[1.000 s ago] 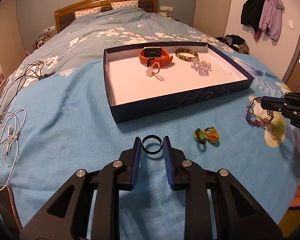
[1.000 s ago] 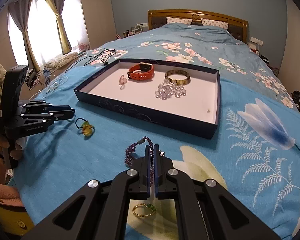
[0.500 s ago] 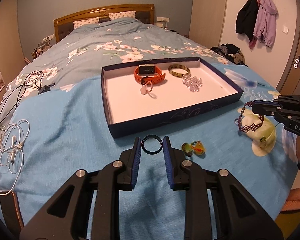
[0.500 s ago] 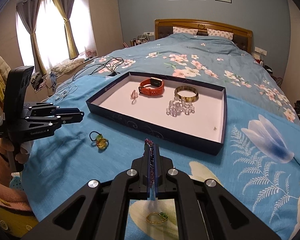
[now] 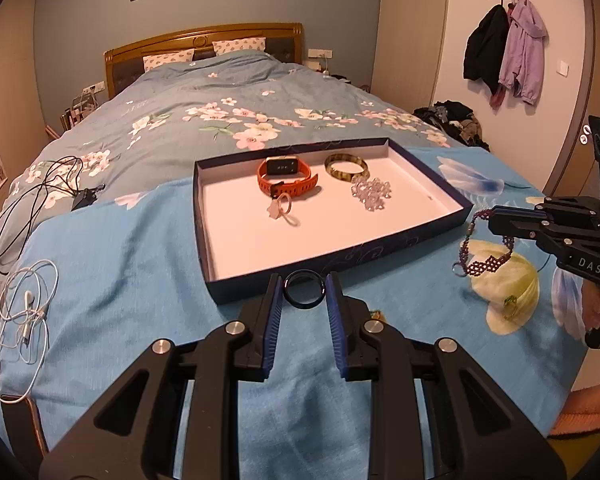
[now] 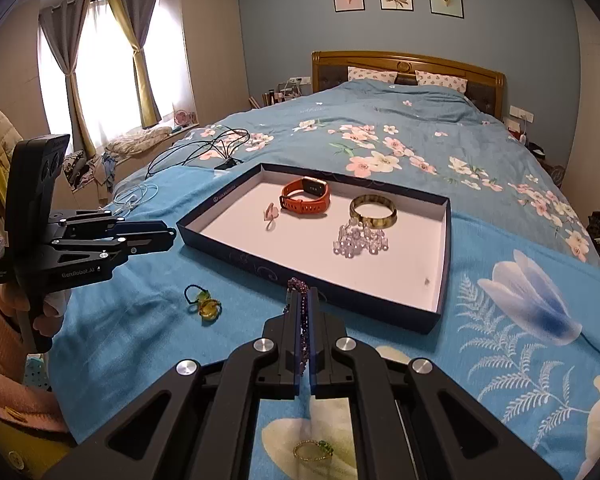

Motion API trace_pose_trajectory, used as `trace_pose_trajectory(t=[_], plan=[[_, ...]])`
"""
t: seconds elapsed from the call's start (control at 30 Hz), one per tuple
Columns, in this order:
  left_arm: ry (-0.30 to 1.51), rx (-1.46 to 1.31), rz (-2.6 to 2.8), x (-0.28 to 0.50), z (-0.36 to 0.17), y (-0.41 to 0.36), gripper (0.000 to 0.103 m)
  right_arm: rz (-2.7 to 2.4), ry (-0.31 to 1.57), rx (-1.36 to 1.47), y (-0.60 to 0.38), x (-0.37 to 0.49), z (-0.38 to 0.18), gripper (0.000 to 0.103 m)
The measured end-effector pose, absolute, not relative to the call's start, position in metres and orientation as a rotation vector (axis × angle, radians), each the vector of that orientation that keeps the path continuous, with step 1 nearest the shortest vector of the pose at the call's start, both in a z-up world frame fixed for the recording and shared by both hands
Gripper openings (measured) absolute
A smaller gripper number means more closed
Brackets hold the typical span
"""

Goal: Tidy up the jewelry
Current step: 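Carry the black ring with the left gripper while the right carries the beaded bracelet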

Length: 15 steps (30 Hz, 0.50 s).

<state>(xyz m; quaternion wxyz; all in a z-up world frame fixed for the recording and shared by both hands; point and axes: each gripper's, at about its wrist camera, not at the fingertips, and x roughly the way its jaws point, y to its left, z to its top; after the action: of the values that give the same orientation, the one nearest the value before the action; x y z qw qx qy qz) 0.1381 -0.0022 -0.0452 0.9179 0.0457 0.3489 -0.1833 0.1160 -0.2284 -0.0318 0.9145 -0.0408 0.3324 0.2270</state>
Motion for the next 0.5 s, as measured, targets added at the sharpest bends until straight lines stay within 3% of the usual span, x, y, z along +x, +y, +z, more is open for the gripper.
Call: trace_pose_trajectory(t=[0.5], plan=[[0.684, 0.087, -0.398, 0.1448, -0.0348, -0.0129, 0.023, 0.475, 0.656, -0.089, -0.2258, 0.1224, -0.023, 0.002]])
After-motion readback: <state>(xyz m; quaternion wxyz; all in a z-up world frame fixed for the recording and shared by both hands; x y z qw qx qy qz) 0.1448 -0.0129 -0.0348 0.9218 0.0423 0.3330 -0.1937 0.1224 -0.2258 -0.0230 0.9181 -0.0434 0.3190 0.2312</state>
